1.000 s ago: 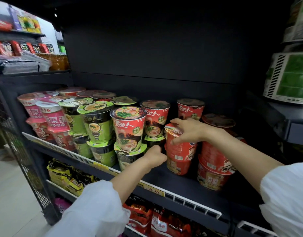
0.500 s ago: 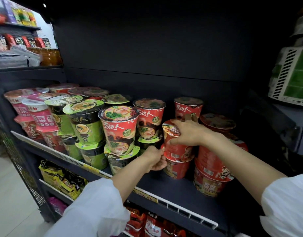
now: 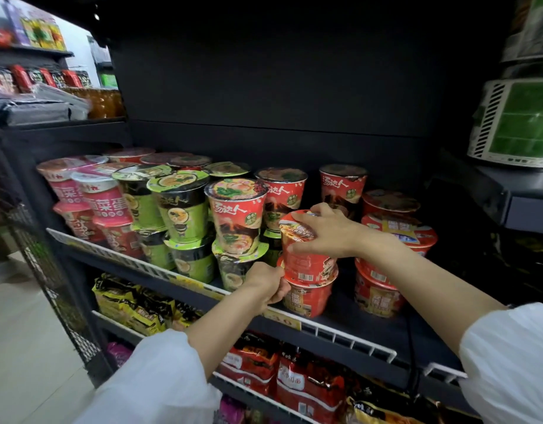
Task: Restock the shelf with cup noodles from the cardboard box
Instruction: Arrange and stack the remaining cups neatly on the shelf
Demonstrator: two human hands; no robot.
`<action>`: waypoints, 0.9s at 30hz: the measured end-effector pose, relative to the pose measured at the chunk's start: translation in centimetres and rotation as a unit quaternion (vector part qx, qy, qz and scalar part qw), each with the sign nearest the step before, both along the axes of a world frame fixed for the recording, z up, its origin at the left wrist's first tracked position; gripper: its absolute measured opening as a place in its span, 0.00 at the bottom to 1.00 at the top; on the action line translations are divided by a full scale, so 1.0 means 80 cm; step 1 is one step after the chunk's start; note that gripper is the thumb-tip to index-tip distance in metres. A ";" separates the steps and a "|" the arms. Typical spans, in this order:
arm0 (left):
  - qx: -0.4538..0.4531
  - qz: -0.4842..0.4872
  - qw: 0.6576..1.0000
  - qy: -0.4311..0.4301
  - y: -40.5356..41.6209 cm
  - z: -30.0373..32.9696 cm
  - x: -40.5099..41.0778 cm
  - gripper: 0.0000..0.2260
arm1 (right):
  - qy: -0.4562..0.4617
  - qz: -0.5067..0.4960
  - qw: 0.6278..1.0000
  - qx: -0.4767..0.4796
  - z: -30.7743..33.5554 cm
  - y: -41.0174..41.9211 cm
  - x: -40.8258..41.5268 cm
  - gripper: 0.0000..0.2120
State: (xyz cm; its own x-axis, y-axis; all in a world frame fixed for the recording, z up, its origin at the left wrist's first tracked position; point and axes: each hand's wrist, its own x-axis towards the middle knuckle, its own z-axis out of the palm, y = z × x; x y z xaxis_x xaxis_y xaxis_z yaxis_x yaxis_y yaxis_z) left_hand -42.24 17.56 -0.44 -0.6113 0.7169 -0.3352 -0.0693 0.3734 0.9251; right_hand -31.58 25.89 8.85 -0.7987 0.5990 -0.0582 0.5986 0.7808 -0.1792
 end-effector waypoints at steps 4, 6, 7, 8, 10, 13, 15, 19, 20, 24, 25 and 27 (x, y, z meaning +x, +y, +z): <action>-0.002 0.010 1.000 0.016 -0.025 -0.005 -0.001 0.19 | 0.033 -0.002 0.996 -0.081 0.011 -0.016 -0.004 0.26; -0.007 0.008 1.000 0.020 -0.034 -0.005 0.000 0.19 | 0.031 0.010 0.995 -0.092 0.017 -0.022 -0.006 0.24; -0.006 0.008 1.000 0.021 -0.036 -0.006 0.000 0.20 | 0.020 0.015 0.996 -0.090 0.021 -0.025 -0.006 0.24; -0.006 0.008 1.000 0.020 -0.038 -0.005 0.001 0.20 | 0.006 0.021 0.996 -0.092 0.024 -0.027 -0.006 0.26; -0.009 0.007 1.000 0.015 -0.038 -0.002 0.001 0.20 | -0.028 0.025 0.995 -0.096 0.034 -0.032 -0.003 0.30; -0.001 0.020 0.999 -0.027 -0.038 0.009 0.002 0.16 | -0.065 0.022 0.994 -0.082 0.048 -0.030 0.001 0.36; -0.004 0.017 0.999 -0.035 -0.037 0.015 0.002 0.14 | -0.050 0.003 0.997 -0.067 0.047 -0.025 -0.001 0.40; -0.012 0.015 0.998 -0.054 -0.035 0.020 -0.002 0.12 | -0.043 -0.096 0.993 0.050 0.024 -0.037 -0.012 0.45; -0.014 0.011 0.998 -0.060 -0.035 0.020 -0.003 0.12 | -0.051 -0.107 0.990 0.075 0.021 -0.038 -0.015 0.45; -0.029 -0.016 0.998 -0.063 -0.037 0.024 -0.004 0.12 | -0.033 -0.112 0.988 -0.104 0.043 -0.015 -0.009 0.44; -0.030 -0.023 0.997 -0.066 -0.038 0.024 -0.005 0.12 | -0.028 -0.102 0.978 -0.180 0.050 -0.008 -0.003 0.43; -0.029 -0.038 0.996 -0.074 -0.038 0.024 -0.007 0.11 | -0.038 -0.069 0.971 -0.226 0.053 0.001 0.008 0.43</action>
